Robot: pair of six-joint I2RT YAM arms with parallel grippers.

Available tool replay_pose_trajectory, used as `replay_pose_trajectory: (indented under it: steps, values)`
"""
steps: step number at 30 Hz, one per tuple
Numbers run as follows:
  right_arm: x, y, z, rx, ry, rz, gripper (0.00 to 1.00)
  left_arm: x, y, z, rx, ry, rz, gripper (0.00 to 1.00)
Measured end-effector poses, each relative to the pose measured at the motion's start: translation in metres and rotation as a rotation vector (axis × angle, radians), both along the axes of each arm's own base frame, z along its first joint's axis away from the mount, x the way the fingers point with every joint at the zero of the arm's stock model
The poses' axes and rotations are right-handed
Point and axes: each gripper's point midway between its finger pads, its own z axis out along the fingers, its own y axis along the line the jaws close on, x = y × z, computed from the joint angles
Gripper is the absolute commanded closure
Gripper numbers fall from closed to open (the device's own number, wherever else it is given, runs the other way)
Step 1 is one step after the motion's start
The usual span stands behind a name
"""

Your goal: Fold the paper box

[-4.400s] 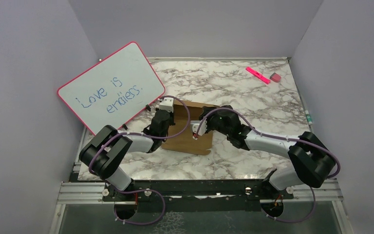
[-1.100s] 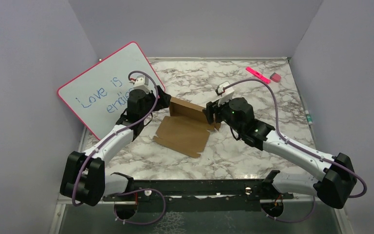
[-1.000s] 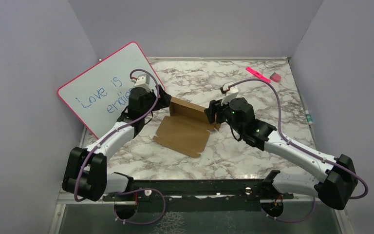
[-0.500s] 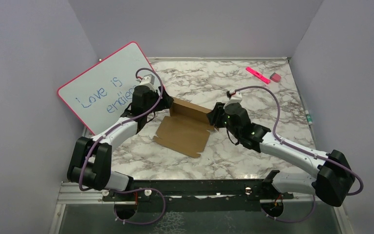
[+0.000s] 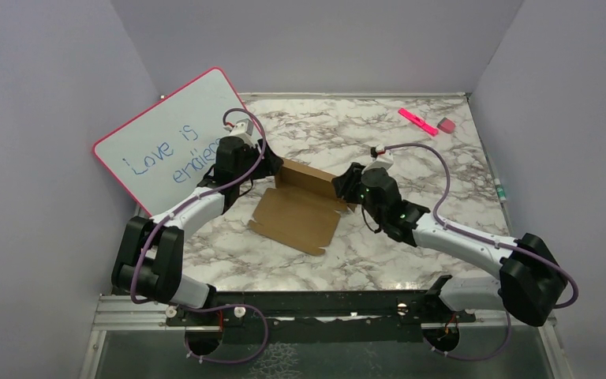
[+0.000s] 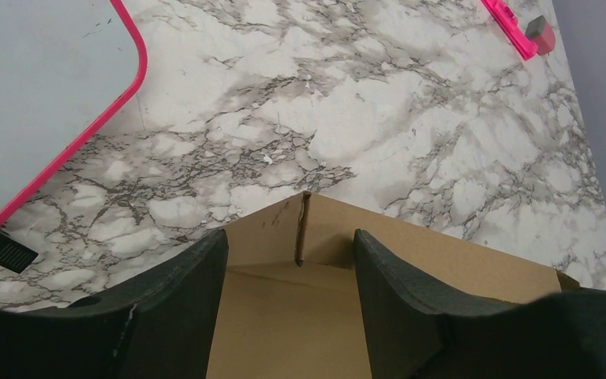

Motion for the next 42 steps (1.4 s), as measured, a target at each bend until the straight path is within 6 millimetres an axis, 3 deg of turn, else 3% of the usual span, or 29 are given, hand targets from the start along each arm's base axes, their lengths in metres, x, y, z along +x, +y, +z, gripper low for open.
replay_pose_trajectory:
  steps: [6,11,19,22,31,38,42]
  values:
    - [0.004,0.001,-0.015,-0.001,0.038,-0.019,0.62,-0.002,-0.003,0.001,-0.015,0.006,-0.011,0.43]
    - [0.007,0.005,-0.015,0.022,0.034,-0.018,0.66,-0.003,-0.006,0.002,-0.037,0.009,-0.023,0.45]
    - [0.013,0.019,-0.016,0.066,0.027,0.044,0.7,-0.025,0.003,0.005,-0.061,0.009,-0.006,0.46]
    - [0.017,0.024,-0.018,0.083,0.027,0.068,0.68,-0.034,0.009,0.009,-0.059,0.0,0.013,0.46]
    - [0.018,0.035,-0.01,0.074,-0.031,0.185,0.56,-0.042,0.034,0.026,-0.018,-0.029,0.13,0.31]
    - [0.013,0.013,0.002,-0.025,-0.138,0.224,0.51,-0.049,0.05,0.022,0.027,-0.002,0.195,0.28]
    - [0.007,-0.002,0.009,-0.067,-0.203,0.215,0.49,-0.056,0.047,0.032,0.036,-0.024,0.178,0.28]
